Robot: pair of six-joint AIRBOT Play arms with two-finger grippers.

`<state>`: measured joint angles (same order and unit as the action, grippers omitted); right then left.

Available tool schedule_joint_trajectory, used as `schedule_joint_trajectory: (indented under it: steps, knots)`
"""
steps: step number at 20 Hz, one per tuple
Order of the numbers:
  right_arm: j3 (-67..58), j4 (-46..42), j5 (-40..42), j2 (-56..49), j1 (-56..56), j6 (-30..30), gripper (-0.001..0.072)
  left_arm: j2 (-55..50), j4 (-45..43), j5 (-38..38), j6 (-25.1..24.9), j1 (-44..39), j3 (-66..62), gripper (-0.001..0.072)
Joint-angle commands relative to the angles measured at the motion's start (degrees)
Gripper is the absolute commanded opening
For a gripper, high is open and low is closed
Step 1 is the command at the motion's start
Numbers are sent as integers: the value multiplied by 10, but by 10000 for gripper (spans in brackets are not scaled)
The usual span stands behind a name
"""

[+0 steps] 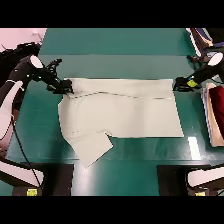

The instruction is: Fold the shirts.

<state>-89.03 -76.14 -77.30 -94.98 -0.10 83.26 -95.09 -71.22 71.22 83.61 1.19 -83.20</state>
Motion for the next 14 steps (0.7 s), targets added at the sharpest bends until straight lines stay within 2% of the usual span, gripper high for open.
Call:
schedule_joint_trajectory:
  steps: [1,4,9,12,14]
  knots:
    - [10,5,-12,56,-26,2,404,76,-58,29,20,6,62,478]
    - [10,6,-33,112,-45,2,404,195,-53,16,39,4,210,479]
    - [10,12,-33,168,-40,1,404,393,19,-3,71,5,468,478]
    - [10,16,-33,180,-40,1,404,458,80,-10,71,5,552,479]
    - [10,16,-36,184,-40,1,404,464,100,-11,75,5,575,478]
